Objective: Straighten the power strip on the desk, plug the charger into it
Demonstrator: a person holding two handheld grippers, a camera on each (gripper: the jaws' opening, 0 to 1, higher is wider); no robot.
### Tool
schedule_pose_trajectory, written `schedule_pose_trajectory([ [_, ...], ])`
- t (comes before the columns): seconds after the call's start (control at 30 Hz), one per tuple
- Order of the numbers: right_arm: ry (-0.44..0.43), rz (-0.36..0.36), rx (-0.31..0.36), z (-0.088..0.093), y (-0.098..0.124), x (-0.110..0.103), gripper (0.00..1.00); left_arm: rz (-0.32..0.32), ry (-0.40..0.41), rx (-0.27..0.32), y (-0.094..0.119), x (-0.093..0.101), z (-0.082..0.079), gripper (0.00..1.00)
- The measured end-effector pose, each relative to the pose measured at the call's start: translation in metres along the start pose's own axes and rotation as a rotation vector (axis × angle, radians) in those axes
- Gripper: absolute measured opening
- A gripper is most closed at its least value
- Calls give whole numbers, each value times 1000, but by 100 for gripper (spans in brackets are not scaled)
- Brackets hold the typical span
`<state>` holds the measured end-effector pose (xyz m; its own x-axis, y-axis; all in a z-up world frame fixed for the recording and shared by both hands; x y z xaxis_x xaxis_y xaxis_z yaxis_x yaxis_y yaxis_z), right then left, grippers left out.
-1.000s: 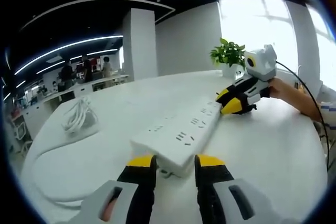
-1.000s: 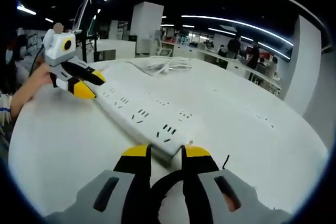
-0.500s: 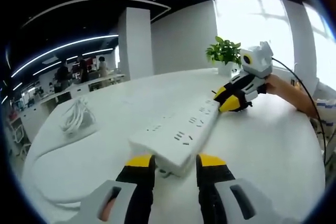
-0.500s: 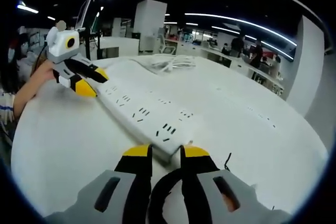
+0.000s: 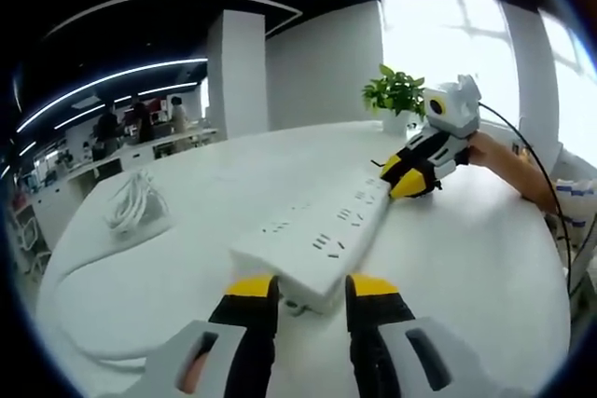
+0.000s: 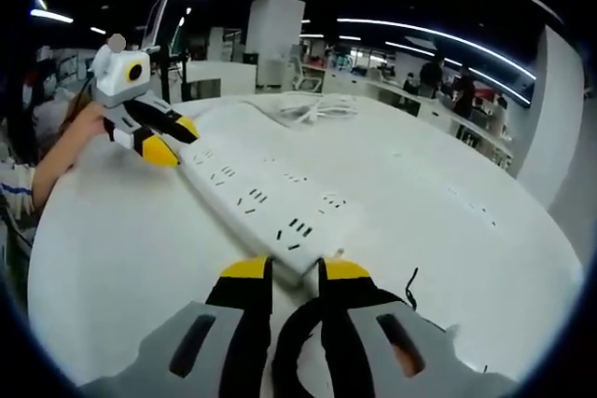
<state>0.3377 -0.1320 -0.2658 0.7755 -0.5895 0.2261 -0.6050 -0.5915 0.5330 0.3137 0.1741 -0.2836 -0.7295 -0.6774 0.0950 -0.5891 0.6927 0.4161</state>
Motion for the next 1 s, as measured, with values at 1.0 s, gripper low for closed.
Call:
schedule_pose_trajectory([
  [1.0,68,-76,-91,-6,9,-5,20,26,37,-2,4,0,1,27],
])
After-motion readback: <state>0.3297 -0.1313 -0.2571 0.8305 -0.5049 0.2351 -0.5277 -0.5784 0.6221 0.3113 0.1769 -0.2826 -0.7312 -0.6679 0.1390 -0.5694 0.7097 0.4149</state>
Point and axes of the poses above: the point that each gripper's makers call its tool centre point, and the gripper's own axes: y roughly backward along the fingers, x roughly to its right, z roughly out of its underside, the point moved 10 cm from there along y, roughly backward along the fingers, and after that the axes turned 4 degrees about y, right-handed, at the moved point
